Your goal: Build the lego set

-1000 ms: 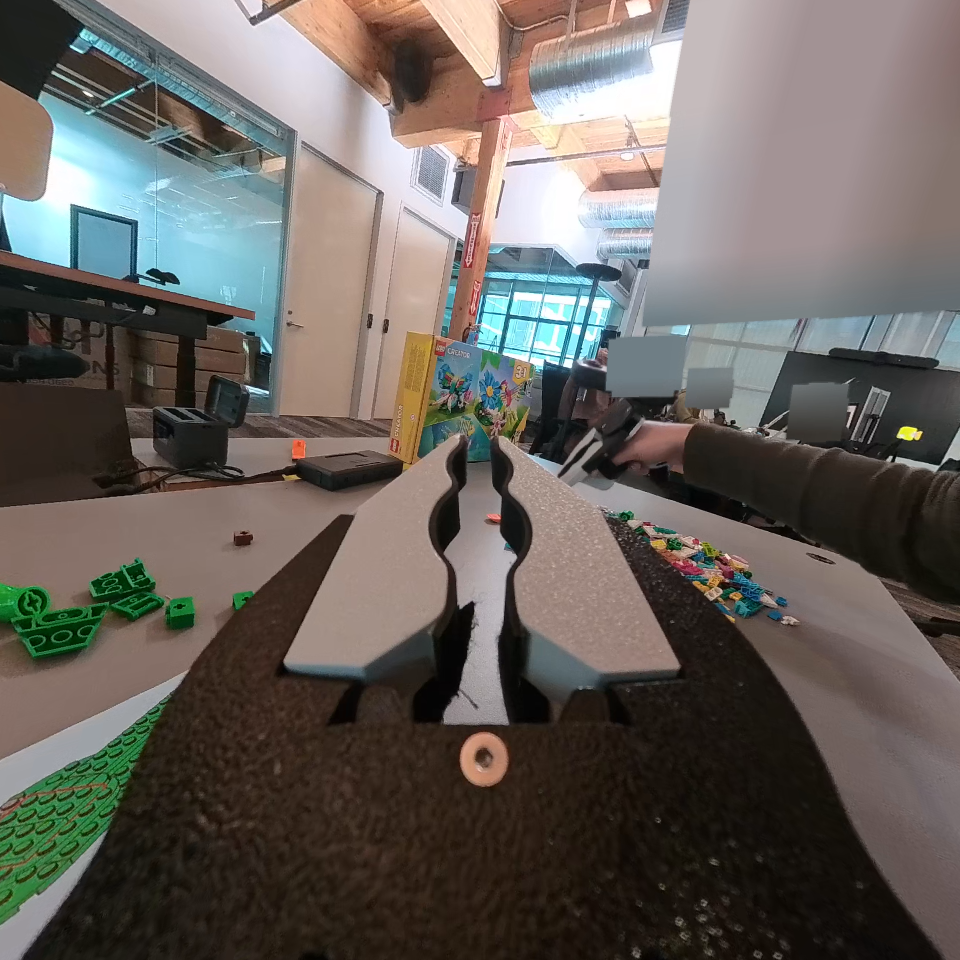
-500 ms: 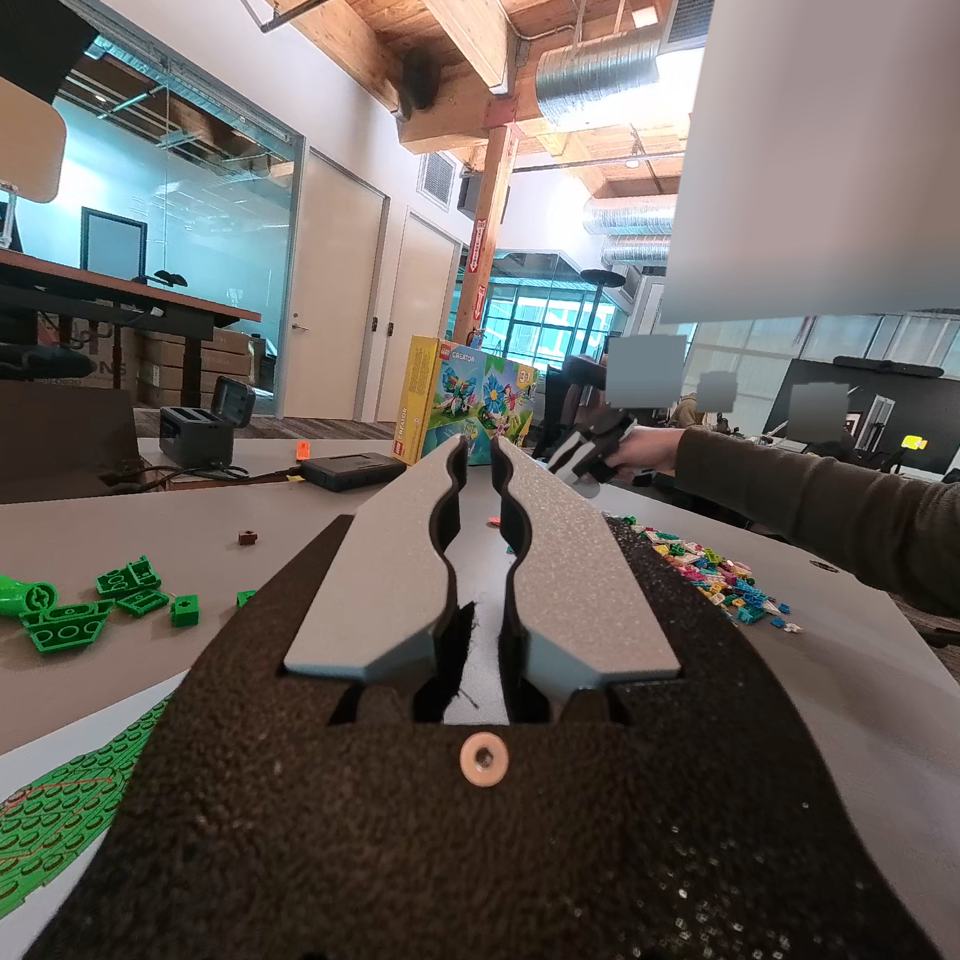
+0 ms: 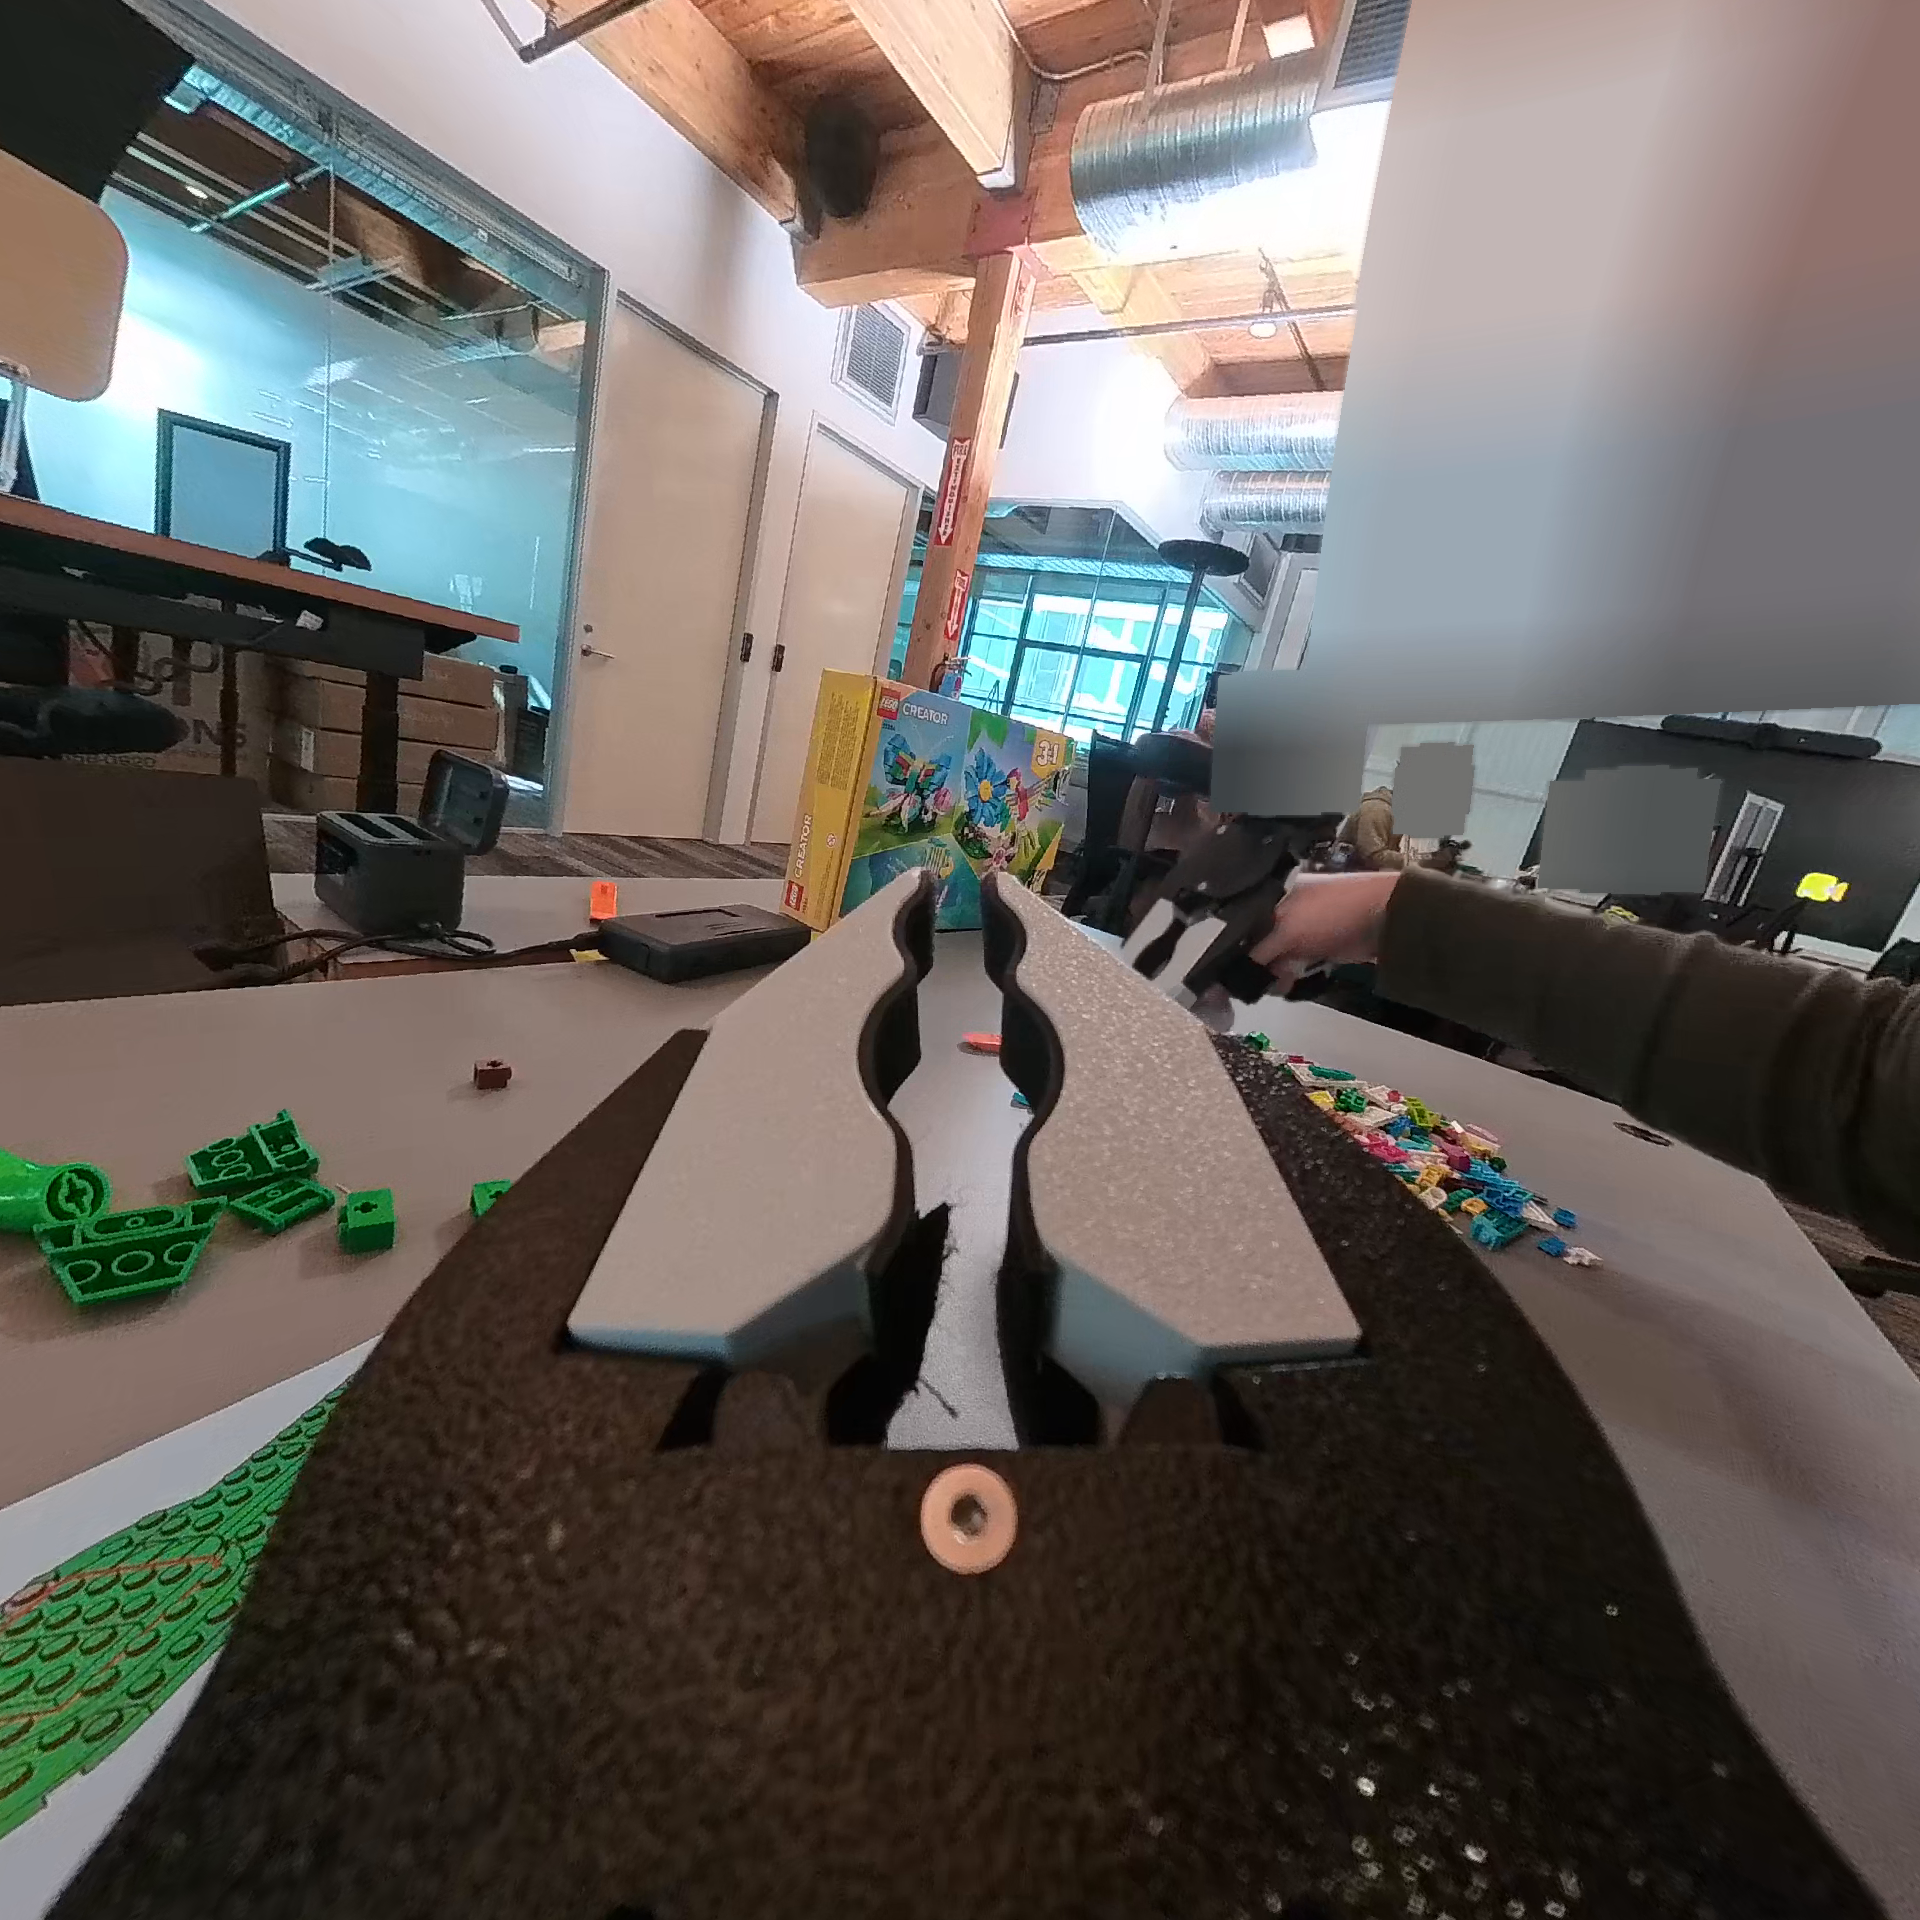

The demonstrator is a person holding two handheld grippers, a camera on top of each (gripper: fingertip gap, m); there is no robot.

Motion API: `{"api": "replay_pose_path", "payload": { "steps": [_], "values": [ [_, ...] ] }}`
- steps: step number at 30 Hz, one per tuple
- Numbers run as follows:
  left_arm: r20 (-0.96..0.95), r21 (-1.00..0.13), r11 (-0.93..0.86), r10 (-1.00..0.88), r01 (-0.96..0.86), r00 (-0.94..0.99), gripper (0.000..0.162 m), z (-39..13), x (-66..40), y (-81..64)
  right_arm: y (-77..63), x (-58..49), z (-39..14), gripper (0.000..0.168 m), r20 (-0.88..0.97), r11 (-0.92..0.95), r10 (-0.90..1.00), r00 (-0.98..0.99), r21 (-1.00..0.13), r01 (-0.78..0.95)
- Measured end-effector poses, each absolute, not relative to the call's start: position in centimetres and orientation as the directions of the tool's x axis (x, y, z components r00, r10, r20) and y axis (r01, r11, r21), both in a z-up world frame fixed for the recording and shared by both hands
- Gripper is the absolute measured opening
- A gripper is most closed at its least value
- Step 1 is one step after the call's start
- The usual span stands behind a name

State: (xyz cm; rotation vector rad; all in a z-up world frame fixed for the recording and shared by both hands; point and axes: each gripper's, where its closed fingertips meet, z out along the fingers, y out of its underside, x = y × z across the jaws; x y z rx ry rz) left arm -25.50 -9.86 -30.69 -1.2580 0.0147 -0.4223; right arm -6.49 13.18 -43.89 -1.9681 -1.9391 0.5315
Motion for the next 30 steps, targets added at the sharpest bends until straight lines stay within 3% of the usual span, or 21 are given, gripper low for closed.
{"api": "replay_pose_path", "payload": {
  "steps": [6, 11, 18, 22, 30],
  "values": [
    [0.222, -0.922, 0.242, -0.316, 0.304, 0.922, 0.006, -30.7, -25.6, -9.9, 11.2, -8.0, -40.7, 0.022, 0.019, 0.016, 1.0, -0.005, -0.635, 0.773],
    [0.22, -0.922, 0.241, -0.318, 0.303, 0.922, 0.006, -30.7, -25.5, -9.8, 9.2, -4.4, -42.8, 0.026, 0.035, 0.015, 0.999, 0.004, -0.533, 0.846],
    [0.222, -0.922, 0.24, -0.32, 0.305, 0.921, 0.006, -30.7, -25.5, -9.9, 5.2, -5.0, -43.3, 0.025, 0.073, 0.085, 0.996, -0.054, -0.558, 0.825],
    [0.226, -0.921, 0.239, -0.319, 0.309, 0.92, 0.006, -30.7, -25.5, -9.8, 6.5, -2.9, -40.0, 0.025, 0.137, 0.008, 0.984, 0.111, -0.664, 0.748],
    [0.23, -0.92, 0.237, -0.321, 0.313, 0.919, 0.006, -30.7, -25.5, -9.8, 6.7, 3.5, -43.1, 0.029, 0.134, -0.129, 0.953, 0.272, -0.634, 0.763]
  ]
}}
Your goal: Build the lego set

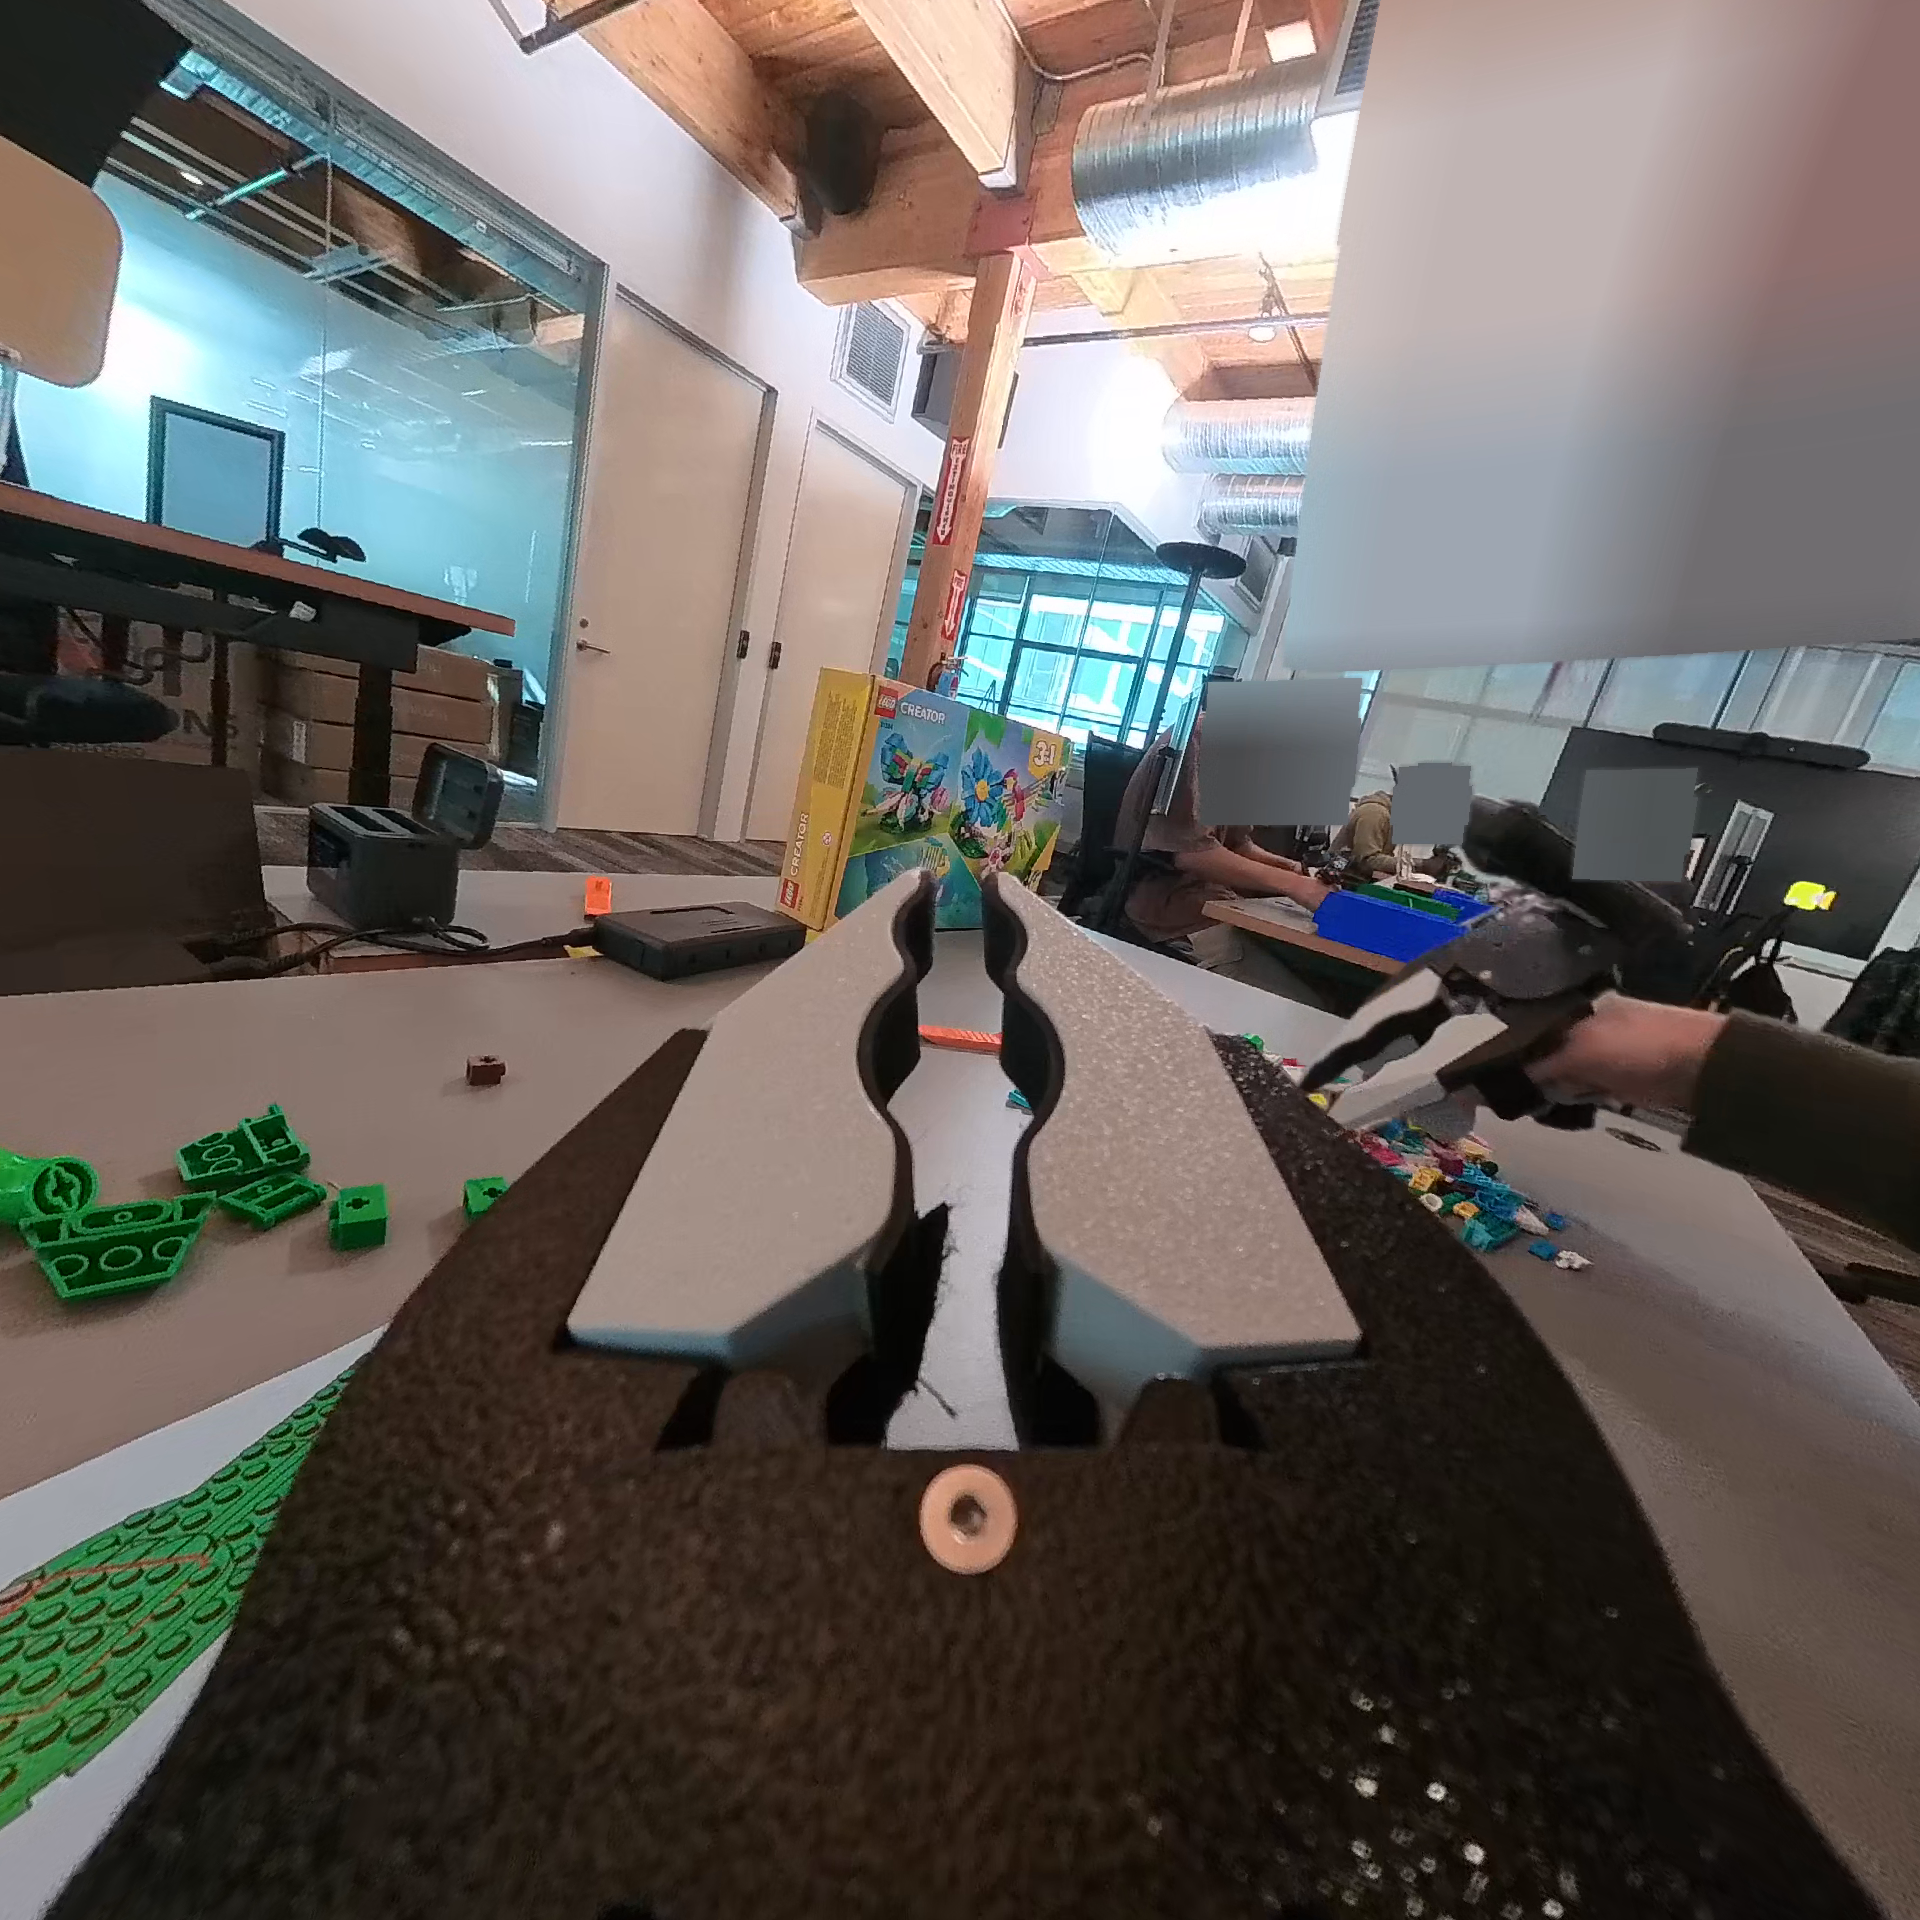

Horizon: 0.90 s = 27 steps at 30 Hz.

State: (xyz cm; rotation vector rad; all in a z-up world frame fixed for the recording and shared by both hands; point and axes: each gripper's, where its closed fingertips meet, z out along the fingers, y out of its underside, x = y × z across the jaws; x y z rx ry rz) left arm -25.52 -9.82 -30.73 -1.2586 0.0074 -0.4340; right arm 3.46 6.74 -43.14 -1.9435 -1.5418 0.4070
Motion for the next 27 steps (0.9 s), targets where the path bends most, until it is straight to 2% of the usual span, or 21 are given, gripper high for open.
{"api": "replay_pose_path", "payload": {
  "steps": [4, 8, 15, 20, 27],
  "values": [
    [0.242, -0.916, 0.235, -0.32, 0.325, 0.916, 0.006, -30.7, -25.7, -9.8, 7.5, 6.2, -43.3, 0.033, 0.12, -0.199, 0.934, 0.338, -0.609, 0.768],
    [0.237, -0.918, 0.236, -0.321, 0.319, 0.917, 0.007, -30.7, -25.6, -9.8, 8.7, 6.8, -41.7, 0.034, 0.126, -0.212, 0.914, 0.387, -0.665, 0.716],
    [0.238, -0.917, 0.235, -0.321, 0.321, 0.916, 0.006, -30.7, -25.6, -9.8, 11.5, 8.5, -43.2, 0.031, 0.173, -0.251, 0.872, 0.457, -0.645, 0.721],
    [0.239, -0.918, 0.234, -0.322, 0.321, 0.916, 0.007, -30.7, -25.6, -9.8, 12.7, 9.3, -42.1, 0.032, 0.123, -0.289, 0.851, 0.511, -0.702, 0.65],
    [0.238, -0.918, 0.233, -0.323, 0.321, 0.916, 0.007, -30.8, -25.6, -9.8, 14.4, 11.8, -43.5, 0.027, 0.196, -0.325, 0.81, 0.553, -0.636, 0.7]
  ]
}}
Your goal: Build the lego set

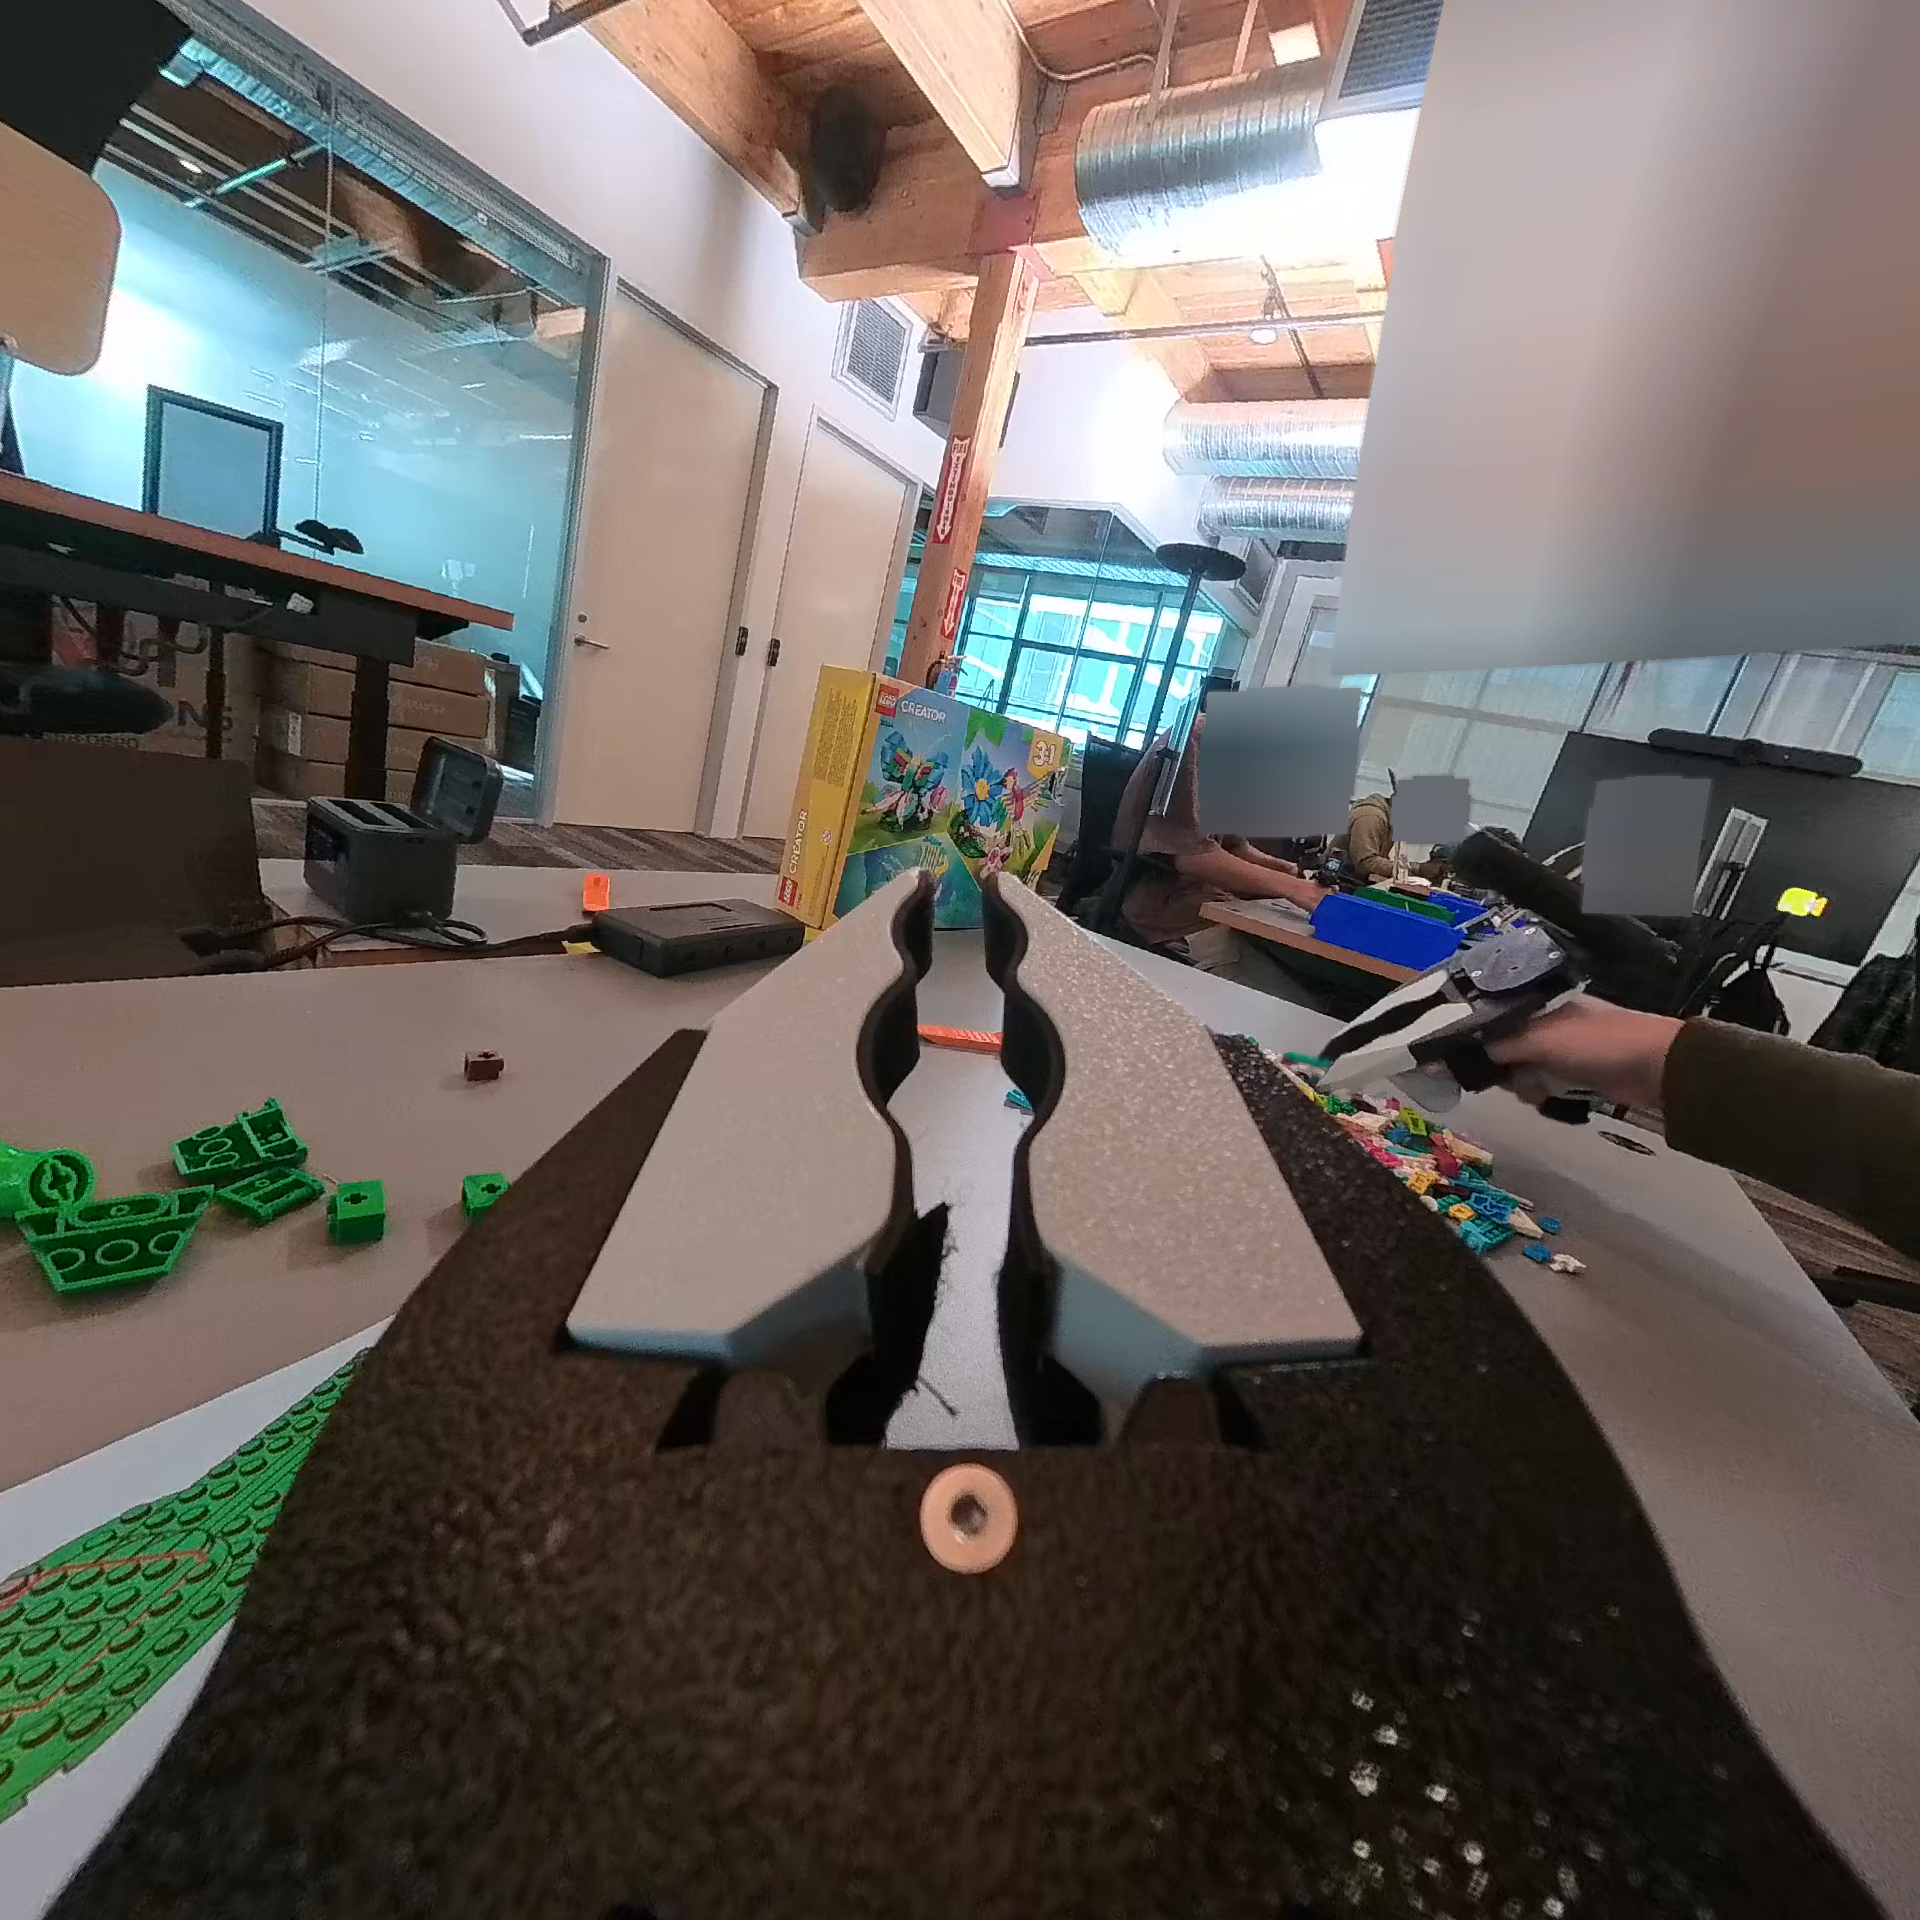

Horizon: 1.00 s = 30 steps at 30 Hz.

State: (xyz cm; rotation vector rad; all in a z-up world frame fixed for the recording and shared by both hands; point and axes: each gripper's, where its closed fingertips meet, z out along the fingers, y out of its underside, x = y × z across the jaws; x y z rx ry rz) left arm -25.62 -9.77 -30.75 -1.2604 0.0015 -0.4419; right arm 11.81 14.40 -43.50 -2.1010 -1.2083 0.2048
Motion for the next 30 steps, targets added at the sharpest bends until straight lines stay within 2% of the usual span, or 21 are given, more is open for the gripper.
{"api": "replay_pose_path", "payload": {
  "steps": [3, 6, 12, 16, 19, 25, 30],
  "values": [
    [0.238, -0.918, 0.233, -0.323, 0.32, 0.916, 0.007, -30.7, -25.6, -9.8, 15.2, 11.8, -42.7, 0.026, 0.203, -0.321, 0.788, 0.581, -0.67, 0.669],
    [0.236, -0.919, 0.233, -0.324, 0.319, 0.916, 0.007, -30.8, -25.6, -9.8, 14.8, 9.8, -42.0, 0.028, 0.118, -0.308, 0.821, 0.558, -0.732, 0.608],
    [0.234, -0.919, 0.233, -0.324, 0.318, 0.917, 0.007, -30.8, -25.6, -9.8, 15.7, 7.8, -42.9, 0.027, 0.161, -0.281, 0.835, 0.526, -0.698, 0.659],
    [0.235, -0.919, 0.233, -0.324, 0.318, 0.916, 0.007, -30.8, -25.6, -9.8, 15.9, 5.7, -41.2, 0.027, 0.134, -0.254, 0.838, 0.529, -0.762, 0.595],
    [0.235, -0.919, 0.233, -0.324, 0.318, 0.916, 0.007, -30.8, -25.6, -9.8, 15.5, 4.7, -42.6, 0.03, 0.156, -0.244, 0.861, 0.484, -0.709, 0.662],
    [0.236, -0.918, 0.234, -0.325, 0.319, 0.916, 0.007, -30.8, -25.6, -9.8, 18.5, 4.3, -42.9, 0.027, 0.212, -0.264, 0.807, 0.551, -0.706, 0.658],
    [0.238, -0.918, 0.233, -0.325, 0.321, 0.915, 0.007, -30.8, -25.6, -9.8, 19.3, 5.3, -42.1, 0.029, 0.116, -0.336, 0.797, 0.592, -0.73, 0.595]
  ]
}}
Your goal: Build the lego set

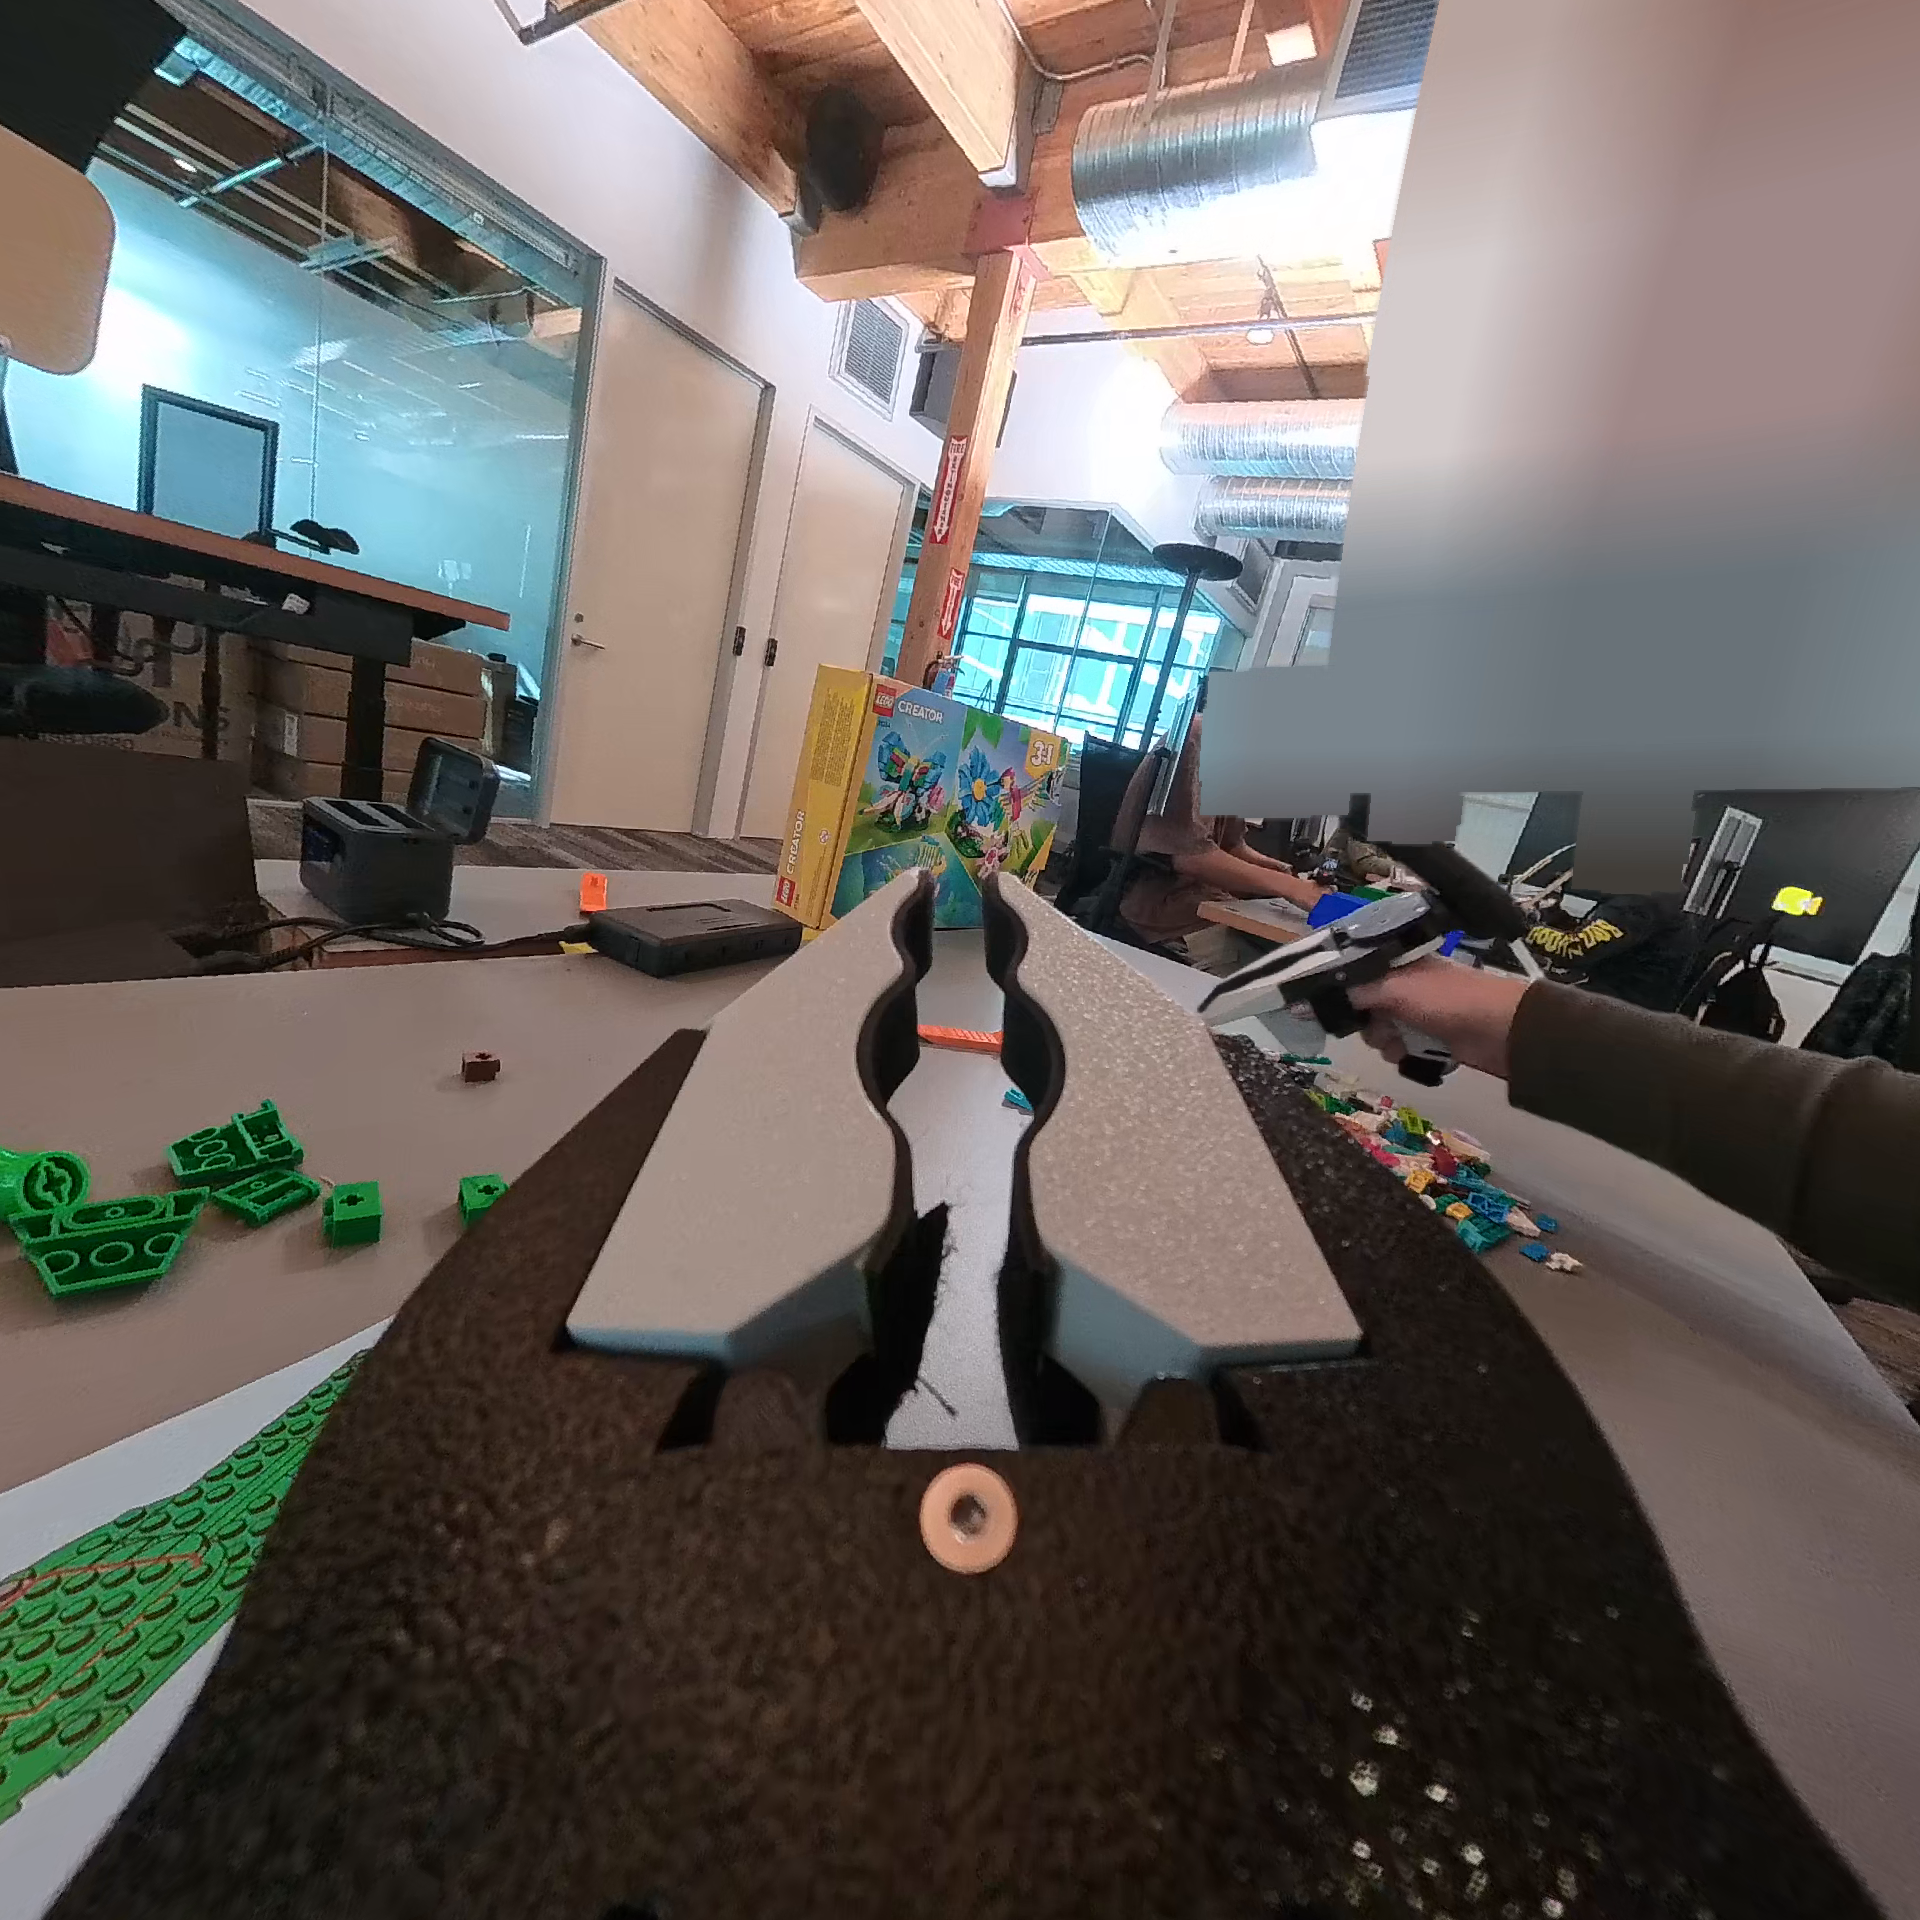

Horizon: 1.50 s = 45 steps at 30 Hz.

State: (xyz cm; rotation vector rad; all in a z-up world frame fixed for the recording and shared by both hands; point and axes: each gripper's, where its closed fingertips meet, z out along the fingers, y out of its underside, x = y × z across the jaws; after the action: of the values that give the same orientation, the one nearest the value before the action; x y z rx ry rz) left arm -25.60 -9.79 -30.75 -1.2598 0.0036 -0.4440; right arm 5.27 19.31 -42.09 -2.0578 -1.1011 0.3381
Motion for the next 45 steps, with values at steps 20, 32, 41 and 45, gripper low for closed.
{"api": "replay_pose_path", "payload": {
  "steps": [20, 32, 41, 45],
  "values": [
    [0.244, -0.916, 0.231, -0.328, 0.328, 0.913, 0.007, -30.8, -25.6, -9.8, 19.1, 10.7, -41.9, 0.029, 0.212, -0.376, 0.719, 0.661, -0.682, 0.628],
    [0.244, -0.917, 0.23, -0.329, 0.328, 0.912, 0.007, -30.8, -25.6, -9.8, 15.2, 4.3, -43.1, 0.021, 0.198, -0.221, 0.875, 0.441, -0.648, 0.729],
    [0.247, -0.916, 0.228, -0.33, 0.331, 0.911, 0.007, -30.8, -25.6, -9.7, 12.6, 1.8, -42.4, 0.021, 0.141, -0.127, 0.954, 0.264, -0.608, 0.784],
    [0.254, -0.914, 0.227, -0.33, 0.337, 0.909, 0.007, -30.8, -25.7, -9.7, 11.9, 0.1, -43.2, 0.024, 0.172, -0.078, 0.959, 0.224, -0.602, 0.795]
  ]
}}
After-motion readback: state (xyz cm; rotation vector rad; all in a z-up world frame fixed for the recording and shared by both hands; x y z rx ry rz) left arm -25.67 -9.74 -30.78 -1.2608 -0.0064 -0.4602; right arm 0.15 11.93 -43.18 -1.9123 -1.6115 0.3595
